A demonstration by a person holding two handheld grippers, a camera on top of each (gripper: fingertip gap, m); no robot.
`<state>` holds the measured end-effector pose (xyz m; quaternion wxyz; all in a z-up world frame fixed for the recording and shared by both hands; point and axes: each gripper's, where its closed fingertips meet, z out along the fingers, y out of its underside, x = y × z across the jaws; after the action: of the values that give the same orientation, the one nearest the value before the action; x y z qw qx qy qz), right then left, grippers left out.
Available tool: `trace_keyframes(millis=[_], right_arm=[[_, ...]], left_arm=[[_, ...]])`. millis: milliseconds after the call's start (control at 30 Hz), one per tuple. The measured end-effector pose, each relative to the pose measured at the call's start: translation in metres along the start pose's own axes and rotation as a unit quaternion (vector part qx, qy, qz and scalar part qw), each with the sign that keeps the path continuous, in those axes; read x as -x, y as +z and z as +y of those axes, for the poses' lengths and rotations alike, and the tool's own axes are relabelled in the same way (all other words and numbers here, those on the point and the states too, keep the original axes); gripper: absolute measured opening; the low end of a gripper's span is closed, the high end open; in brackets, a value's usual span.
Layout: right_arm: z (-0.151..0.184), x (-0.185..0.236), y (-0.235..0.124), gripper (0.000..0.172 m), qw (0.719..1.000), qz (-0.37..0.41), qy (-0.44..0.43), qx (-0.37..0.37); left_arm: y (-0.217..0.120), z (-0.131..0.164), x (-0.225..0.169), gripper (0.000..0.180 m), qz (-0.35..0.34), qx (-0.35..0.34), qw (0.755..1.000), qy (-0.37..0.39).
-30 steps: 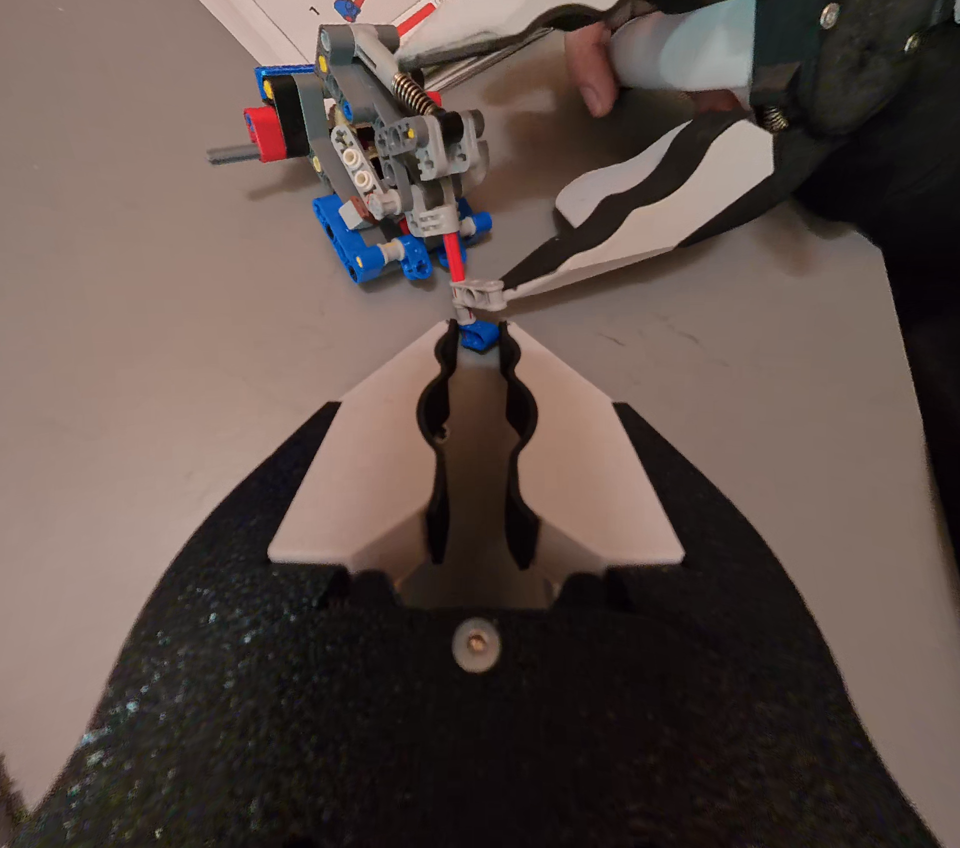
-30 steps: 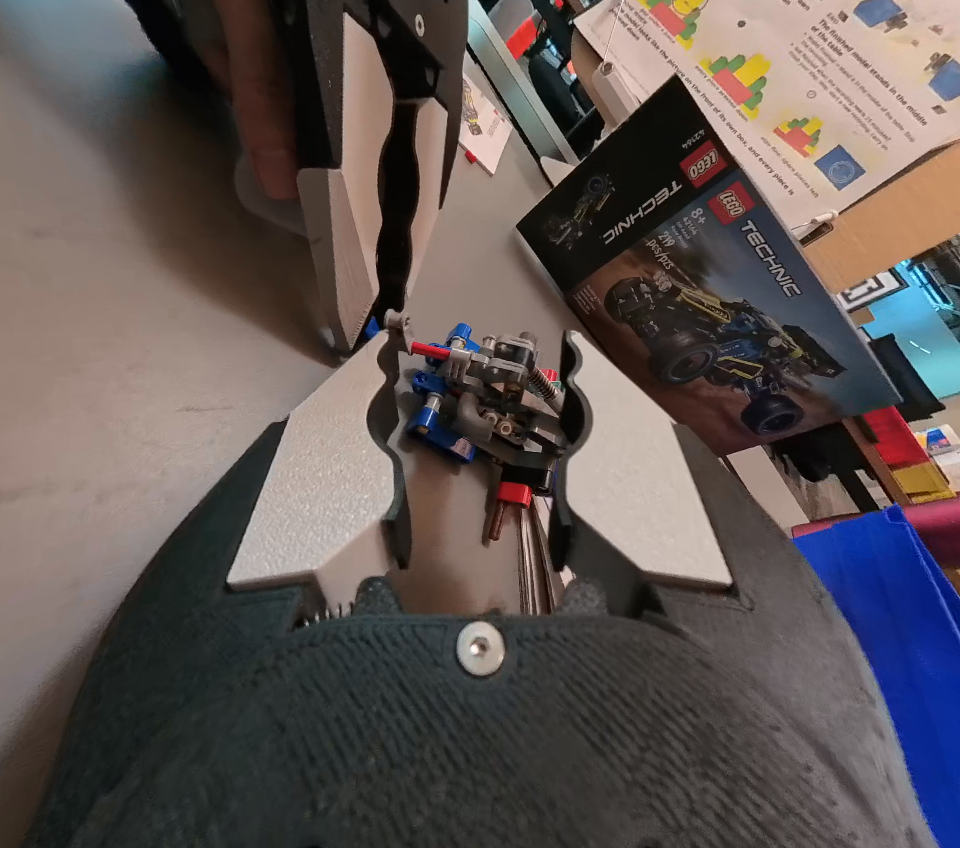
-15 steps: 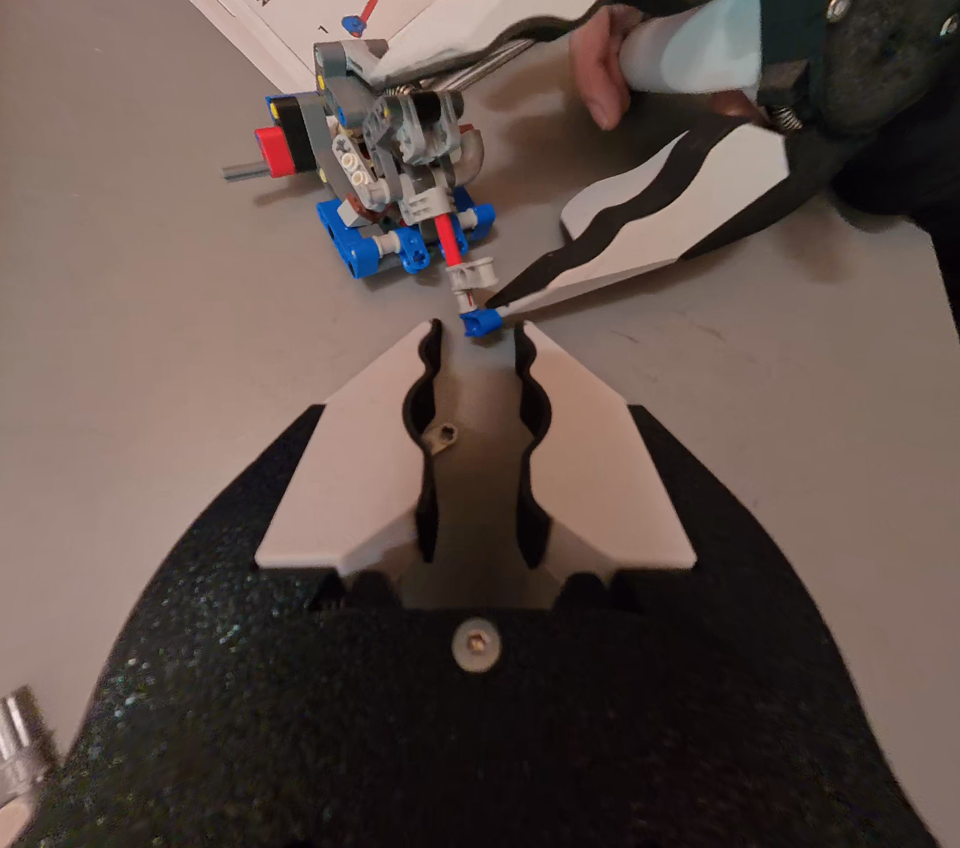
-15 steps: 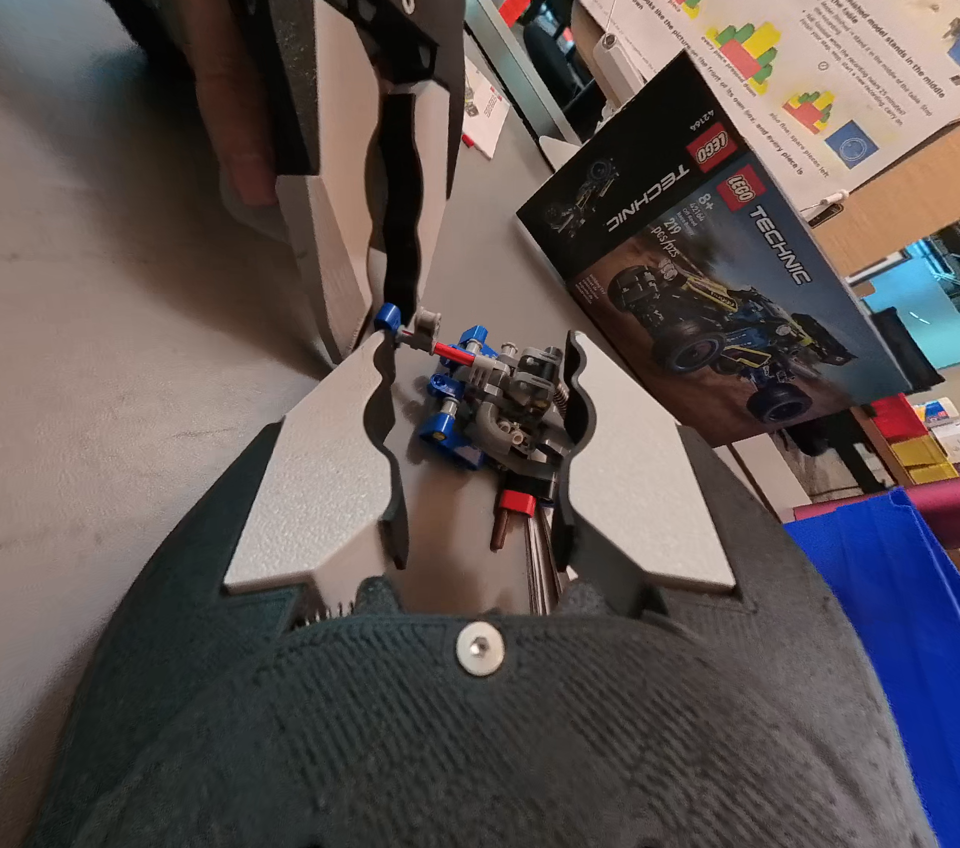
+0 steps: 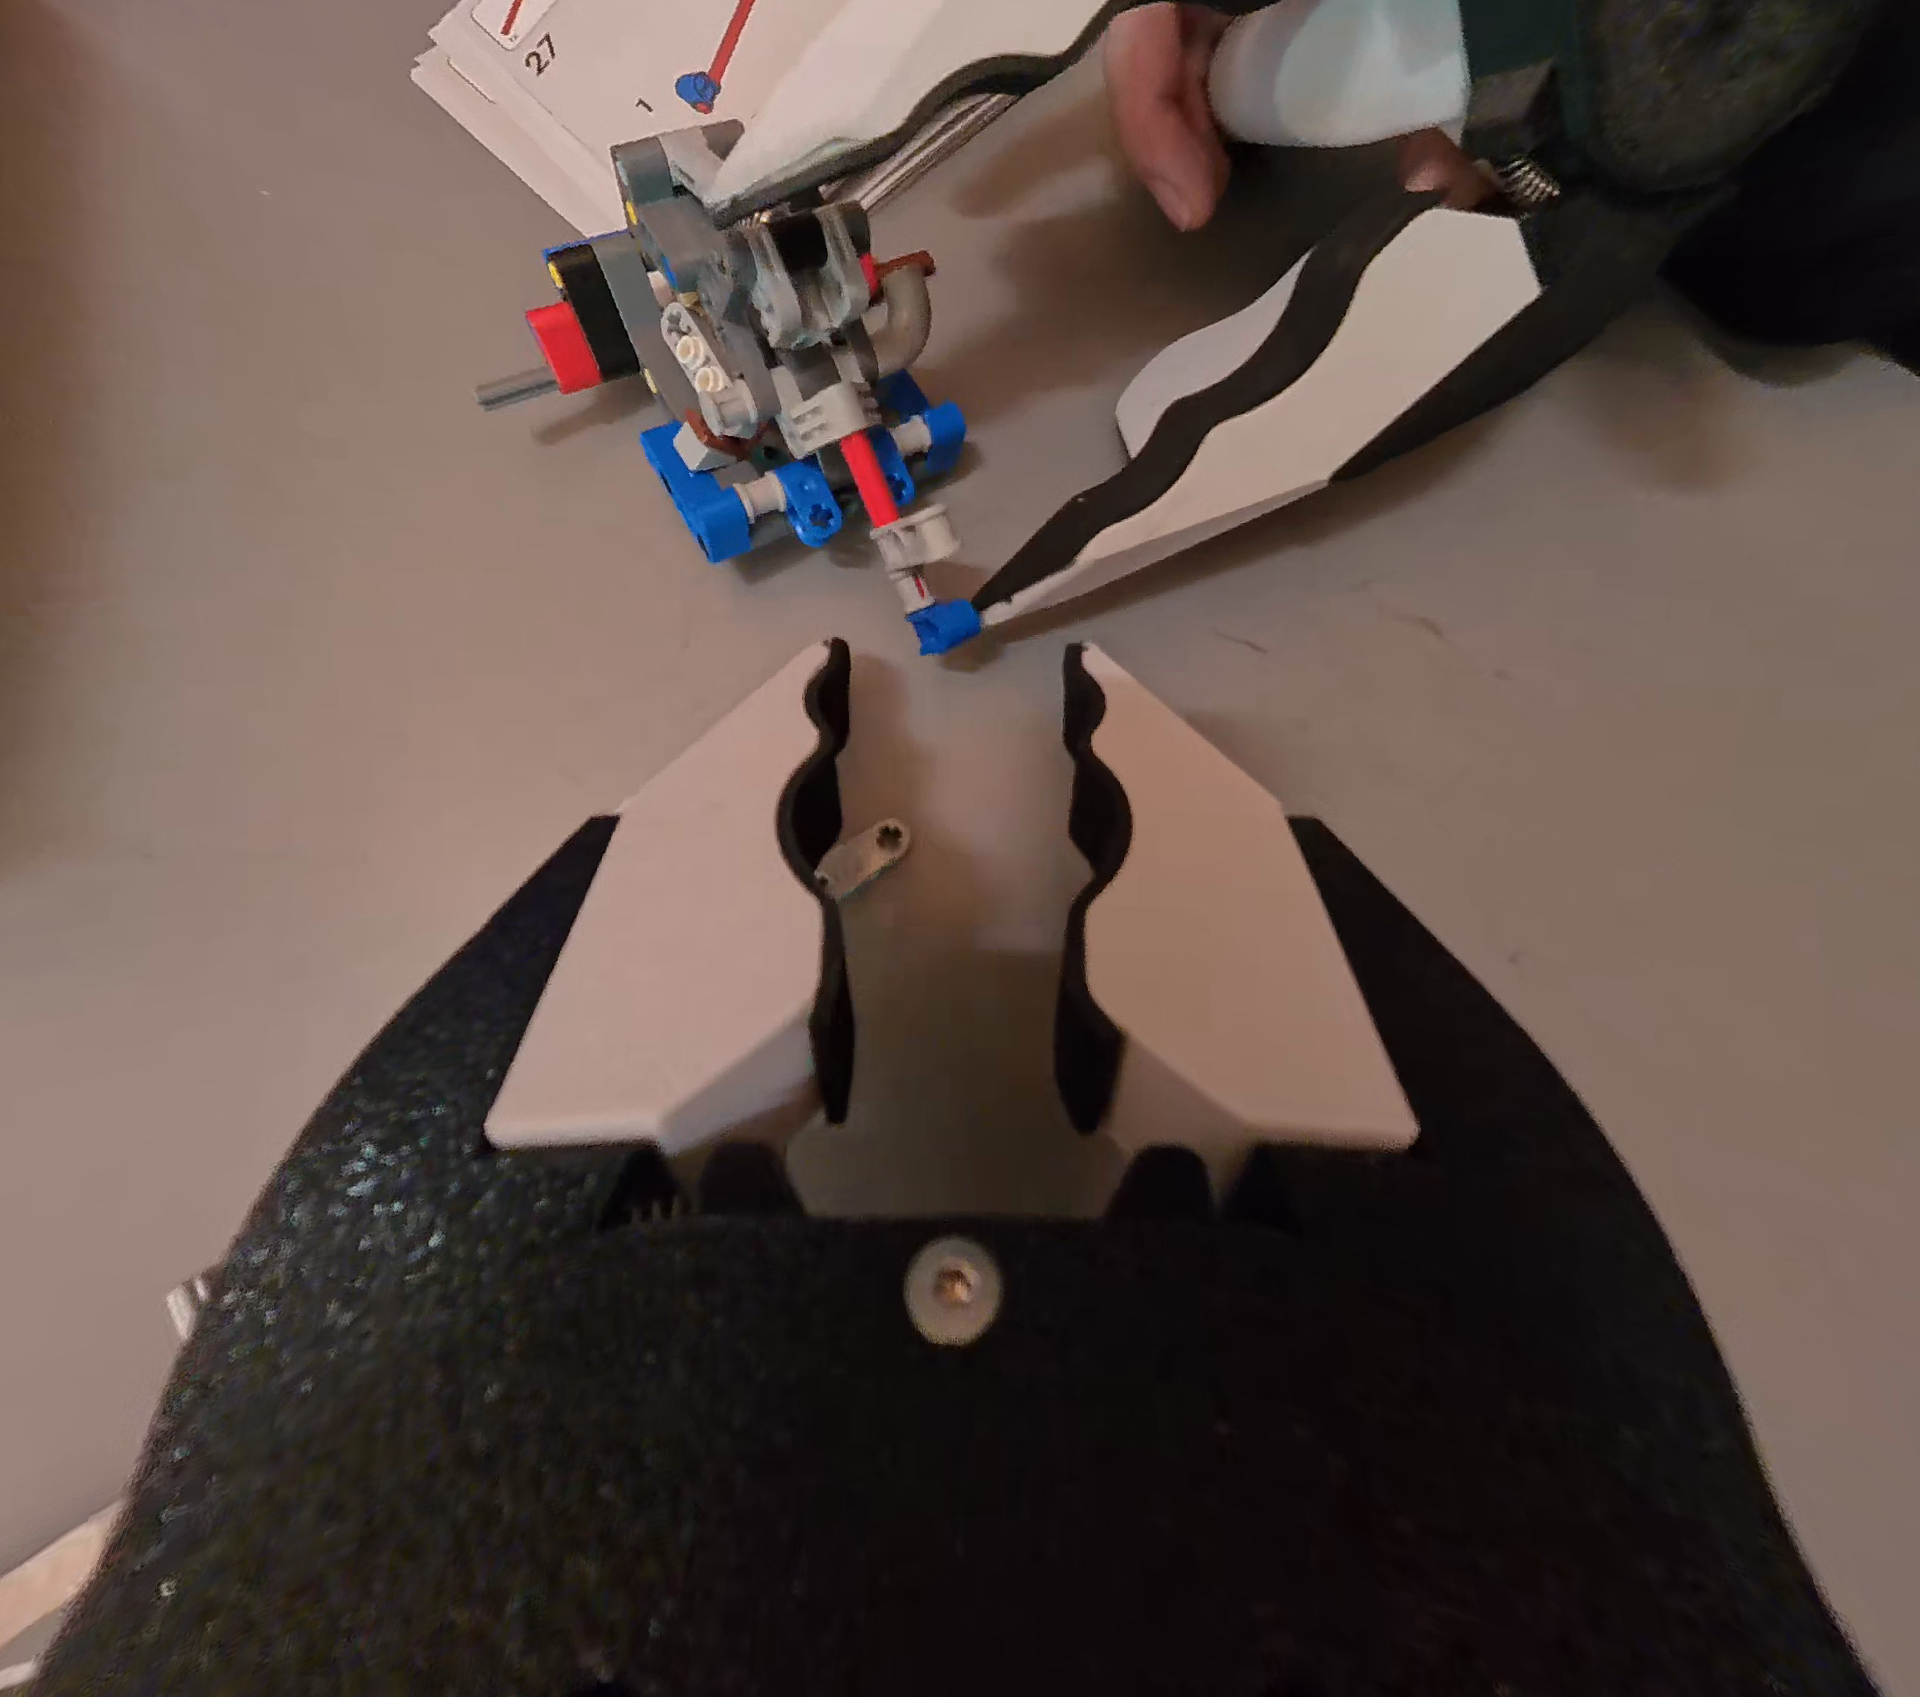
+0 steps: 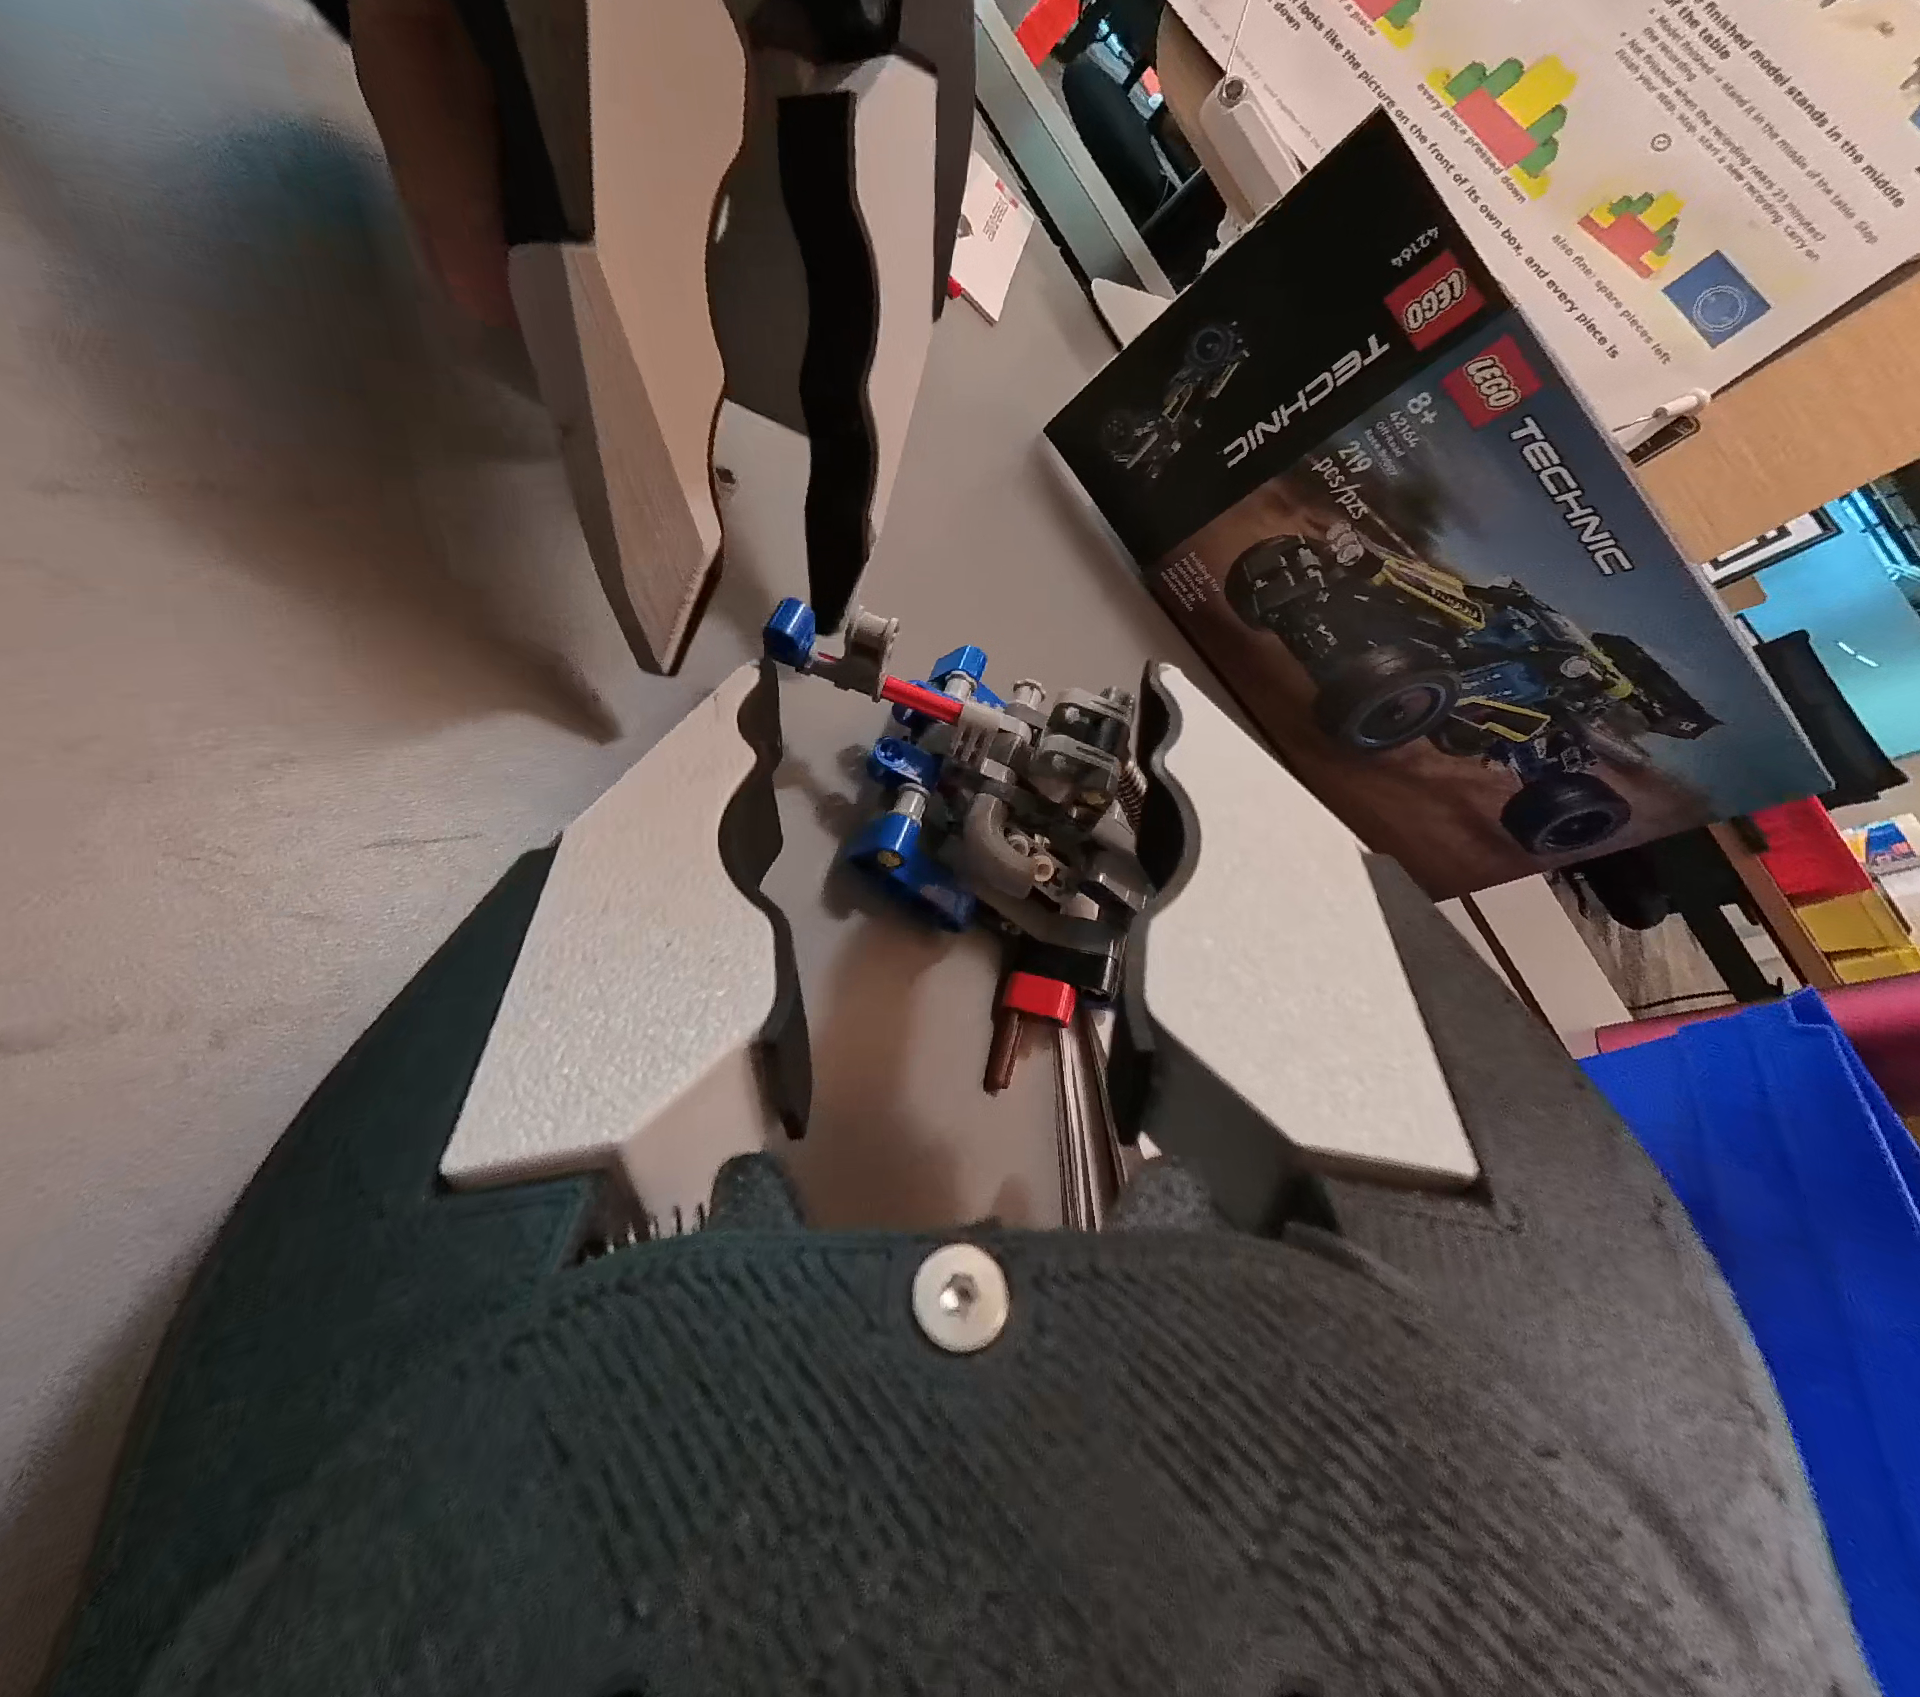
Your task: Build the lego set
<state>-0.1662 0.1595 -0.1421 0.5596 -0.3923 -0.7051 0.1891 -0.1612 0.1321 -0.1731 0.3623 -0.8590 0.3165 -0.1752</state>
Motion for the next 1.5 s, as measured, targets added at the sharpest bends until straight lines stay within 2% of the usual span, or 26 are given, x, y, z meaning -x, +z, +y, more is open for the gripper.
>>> trace_keyframes(millis=[233, 333, 467, 600, 700, 767, 867, 967, 1033, 1100, 1167, 1233, 1333, 1400, 1433, 1500], right_arm=[[0.001, 0.001, -0.003, 0.069, 1.000, -0.003, 0.000, -0.002], [0.000, -0.002, -0.007, 0.071, 1.000, 0.000, 0.010, -0.010], [-0.002, -0.008, -0.013, 0.073, 1.000, 0.009, 0.022, -0.021], [-0.001, -0.008, -0.014, 0.074, 0.999, 0.011, 0.020, -0.022], [-0.001, -0.008, -0.016, 0.074, 1.000, 0.014, 0.016, -0.023], [-0.002, -0.011, -0.018, 0.074, 0.999, 0.023, 0.018, -0.026], [-0.007, -0.019, -0.023, 0.073, 0.998, 0.046, 0.013, -0.038], [-0.022, -0.025, -0.031, 0.069, 0.995, 0.072, -0.010, -0.065], [-0.029, -0.024, -0.033, 0.066, 0.993, 0.085, -0.036, -0.069], [-0.031, -0.018, -0.030, 0.066, 0.993, 0.079, -0.063, -0.060], [-0.030, -0.013, -0.028, 0.066, 0.994, 0.068, -0.071, -0.056], [-0.029, -0.013, -0.029, 0.065, 0.993, 0.069, -0.069, -0.060], [-0.031, -0.017, -0.034, 0.063, 0.993, 0.076, -0.054, -0.073], [-0.032, -0.018, -0.035, 0.062, 0.993, 0.079, -0.051, -0.078], [-0.033, -0.018, -0.035, 0.062, 0.992, 0.079, -0.052, -0.079], [-0.033, -0.016, -0.035, 0.062, 0.992, 0.076, -0.057, -0.079]], left_arm=[[-0.043, 0.000, 0.013, 0.039, -0.024, 0.009, 0.998, 0.057], [-0.055, 0.017, 0.023, 0.037, -0.015, 0.039, 0.996, 0.078], [-0.048, 0.033, 0.027, 0.026, -0.004, 0.058, 0.992, 0.116], [-0.034, 0.038, 0.025, 0.024, 0.014, 0.058, 0.990, 0.132], [-0.027, 0.039, 0.023, 0.000, 0.017, 0.056, 0.987, 0.150], [-0.027, 0.040, 0.023, 0.000, 0.010, 0.064, 0.985, 0.161], [-0.034, 0.031, 0.029, 0.000, -0.026, 0.061, 0.986, 0.152], [-0.049, 0.004, 0.032, 0.000, -0.067, 0.040, 0.991, 0.106], [-0.055, -0.010, 0.028, 0.000, -0.071, 0.039, 0.992, 0.094], [-0.056, -0.004, 0.023, 0.000, -0.050, 0.076, 0.991, 0.098], [-0.050, 0.013, 0.019, 0.000, -0.015, 0.111, 0.985, 0.132], [-0.042, 0.020, 0.025, 0.011, -0.019, 0.100, 0.982, 0.157], [-0.030, 0.029, 0.017, 0.016, 0.037, 0.084, 0.986, 0.141], [-0.023, 0.037, 0.015, 0.015, 0.063, 0.086, 0.986, 0.126], [-0.023, 0.033, 0.015, 0.006, 0.066, 0.069, 0.988, 0.125], [-0.025, 0.031, 0.018, 0.004, 0.052, 0.071, 0.989, 0.122]])
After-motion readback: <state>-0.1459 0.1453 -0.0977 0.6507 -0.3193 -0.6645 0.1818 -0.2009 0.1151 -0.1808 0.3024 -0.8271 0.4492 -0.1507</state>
